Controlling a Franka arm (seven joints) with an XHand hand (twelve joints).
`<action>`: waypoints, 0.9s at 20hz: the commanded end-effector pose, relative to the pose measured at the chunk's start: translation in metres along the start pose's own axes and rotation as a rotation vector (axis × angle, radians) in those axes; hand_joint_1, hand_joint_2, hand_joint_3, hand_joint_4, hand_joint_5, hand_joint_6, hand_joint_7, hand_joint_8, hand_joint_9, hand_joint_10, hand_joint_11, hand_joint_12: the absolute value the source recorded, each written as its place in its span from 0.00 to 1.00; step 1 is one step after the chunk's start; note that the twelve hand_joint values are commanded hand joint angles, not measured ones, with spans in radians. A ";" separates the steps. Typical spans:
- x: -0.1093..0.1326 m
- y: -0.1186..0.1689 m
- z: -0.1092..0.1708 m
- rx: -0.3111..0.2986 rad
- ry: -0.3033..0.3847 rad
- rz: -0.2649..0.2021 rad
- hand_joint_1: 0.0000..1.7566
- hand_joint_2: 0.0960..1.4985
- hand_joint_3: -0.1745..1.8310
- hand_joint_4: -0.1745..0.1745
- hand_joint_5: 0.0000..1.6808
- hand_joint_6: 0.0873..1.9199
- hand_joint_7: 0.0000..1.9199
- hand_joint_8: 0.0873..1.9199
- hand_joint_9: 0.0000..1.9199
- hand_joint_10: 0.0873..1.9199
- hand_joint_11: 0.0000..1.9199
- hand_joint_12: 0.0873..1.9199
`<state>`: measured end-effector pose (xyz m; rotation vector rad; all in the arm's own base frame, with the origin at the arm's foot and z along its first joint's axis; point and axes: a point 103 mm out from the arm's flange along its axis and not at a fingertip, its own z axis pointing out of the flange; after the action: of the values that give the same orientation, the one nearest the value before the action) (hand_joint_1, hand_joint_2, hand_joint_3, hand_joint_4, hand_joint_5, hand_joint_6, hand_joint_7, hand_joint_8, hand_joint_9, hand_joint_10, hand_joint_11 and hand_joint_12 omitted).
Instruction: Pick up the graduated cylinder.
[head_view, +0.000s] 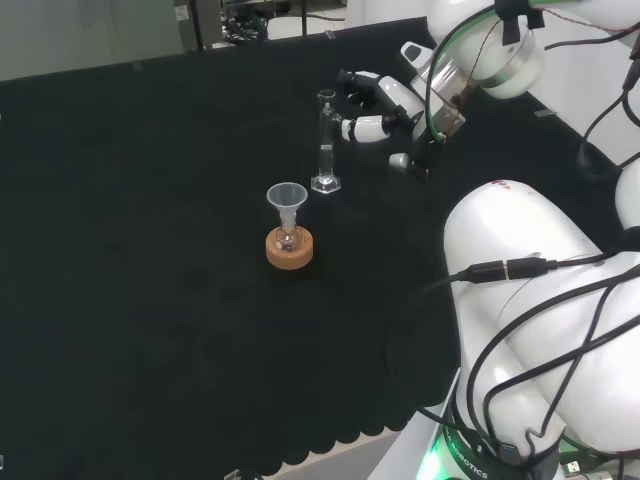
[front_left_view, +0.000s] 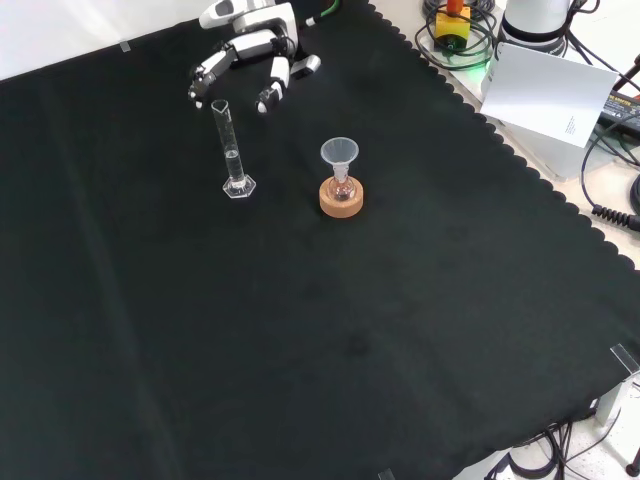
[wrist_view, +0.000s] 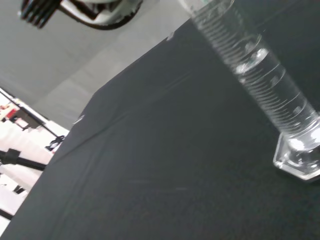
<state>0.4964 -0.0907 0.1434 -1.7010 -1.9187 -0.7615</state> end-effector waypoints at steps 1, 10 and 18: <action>-0.016 0.009 0.020 -0.010 0.051 -0.034 0.51 0.39 0.38 0.38 0.26 0.00 0.15 0.30 0.25 0.27 0.12 0.68; -0.028 0.018 0.029 -0.034 0.114 -0.036 0.54 0.39 0.38 0.40 0.30 0.00 0.20 0.30 0.29 0.27 0.14 0.68; -0.031 0.022 0.040 -0.002 0.155 -0.052 0.54 0.38 0.39 0.41 0.32 0.00 0.22 0.29 0.30 0.26 0.15 0.67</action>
<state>0.5225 -0.0909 0.1037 -1.5864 -1.8632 -0.8984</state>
